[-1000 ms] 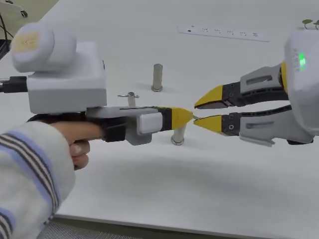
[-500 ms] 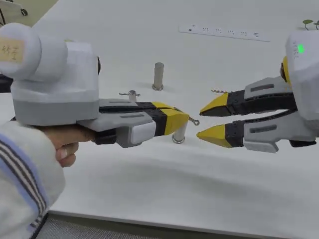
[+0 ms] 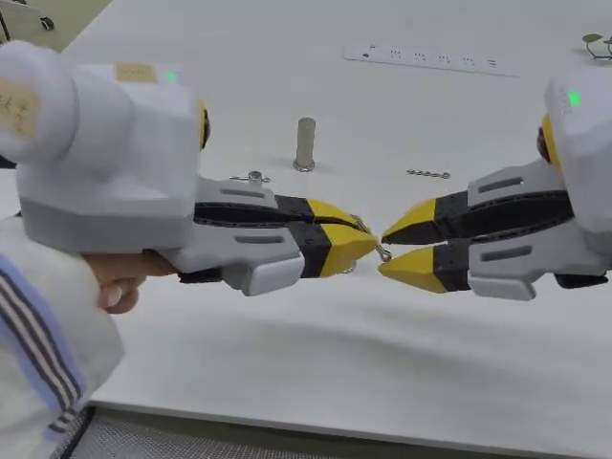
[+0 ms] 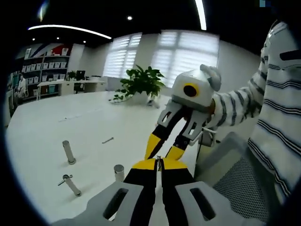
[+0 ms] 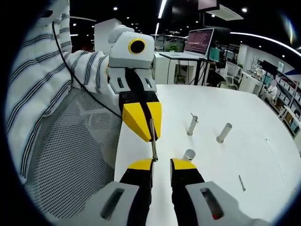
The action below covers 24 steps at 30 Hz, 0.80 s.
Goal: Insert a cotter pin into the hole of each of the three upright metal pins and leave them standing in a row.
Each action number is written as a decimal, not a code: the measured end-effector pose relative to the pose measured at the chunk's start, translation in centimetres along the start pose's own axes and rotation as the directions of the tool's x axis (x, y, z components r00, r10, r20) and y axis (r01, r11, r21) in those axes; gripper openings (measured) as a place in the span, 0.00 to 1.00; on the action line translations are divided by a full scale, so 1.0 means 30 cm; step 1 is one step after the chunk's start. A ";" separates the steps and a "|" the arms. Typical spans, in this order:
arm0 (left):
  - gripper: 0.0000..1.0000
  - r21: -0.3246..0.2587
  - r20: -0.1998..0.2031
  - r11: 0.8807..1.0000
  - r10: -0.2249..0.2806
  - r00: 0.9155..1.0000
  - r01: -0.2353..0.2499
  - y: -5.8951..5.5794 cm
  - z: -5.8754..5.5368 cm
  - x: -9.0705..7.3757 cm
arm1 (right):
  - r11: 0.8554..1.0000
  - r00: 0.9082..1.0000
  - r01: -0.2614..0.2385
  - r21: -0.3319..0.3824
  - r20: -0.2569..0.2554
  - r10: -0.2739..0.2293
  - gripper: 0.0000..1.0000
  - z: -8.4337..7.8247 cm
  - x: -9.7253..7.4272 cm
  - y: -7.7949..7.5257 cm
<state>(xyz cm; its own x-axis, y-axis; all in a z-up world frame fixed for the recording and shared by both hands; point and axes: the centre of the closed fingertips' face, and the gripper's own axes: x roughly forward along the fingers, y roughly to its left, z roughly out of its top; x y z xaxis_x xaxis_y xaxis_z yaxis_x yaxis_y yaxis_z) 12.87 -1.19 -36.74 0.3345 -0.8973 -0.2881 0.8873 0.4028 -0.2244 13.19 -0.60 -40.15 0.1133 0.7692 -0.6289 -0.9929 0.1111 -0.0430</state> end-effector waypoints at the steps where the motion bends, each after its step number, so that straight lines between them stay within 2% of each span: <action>1: 0.00 -0.003 0.001 1.000 -0.007 1.000 0.007 -0.001 0.000 -0.001 | 1.000 1.000 -0.014 0.012 0.003 0.014 0.07 -0.003 -0.001 0.009; 5: 0.00 0.008 -0.005 1.000 -0.015 1.000 0.015 -0.001 -0.004 -0.003 | 0.999 1.000 -0.022 0.025 0.012 0.021 0.06 -0.006 -0.004 0.019; 11: 0.00 0.030 0.001 0.999 -0.025 1.000 0.025 0.006 -0.002 -0.013 | 0.995 0.996 -0.060 0.084 0.064 0.055 0.05 0.024 -0.002 0.045; 15: 0.00 0.031 0.006 0.999 -0.037 0.999 0.037 0.006 0.000 -0.018 | 0.993 0.996 -0.070 0.092 0.065 0.064 0.03 0.015 -0.005 0.041; 17: 0.00 0.034 0.002 0.999 -0.039 0.999 0.039 -0.001 -0.002 -0.015 | 0.990 0.994 -0.084 0.111 0.079 0.075 0.03 0.017 -0.004 0.046; 19: 0.00 0.037 -0.001 0.998 -0.046 0.999 0.046 -0.007 -0.005 -0.015 | 0.982 0.989 -0.118 0.145 0.107 0.103 0.02 0.021 -0.008 0.052; 24: 0.00 0.054 -0.015 0.997 -0.059 0.998 0.059 -0.007 -0.018 -0.023 | 0.980 0.987 -0.139 0.145 0.104 0.125 0.00 0.014 -0.009 0.062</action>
<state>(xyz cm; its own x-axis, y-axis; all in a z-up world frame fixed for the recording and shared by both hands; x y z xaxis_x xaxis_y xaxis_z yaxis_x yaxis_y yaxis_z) 12.29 -0.56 -36.99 0.2771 -0.9165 -0.2884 0.9214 0.3386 -0.1906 11.32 -0.35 -39.74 -0.0082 0.8385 -0.5448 -0.9831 0.0930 0.1579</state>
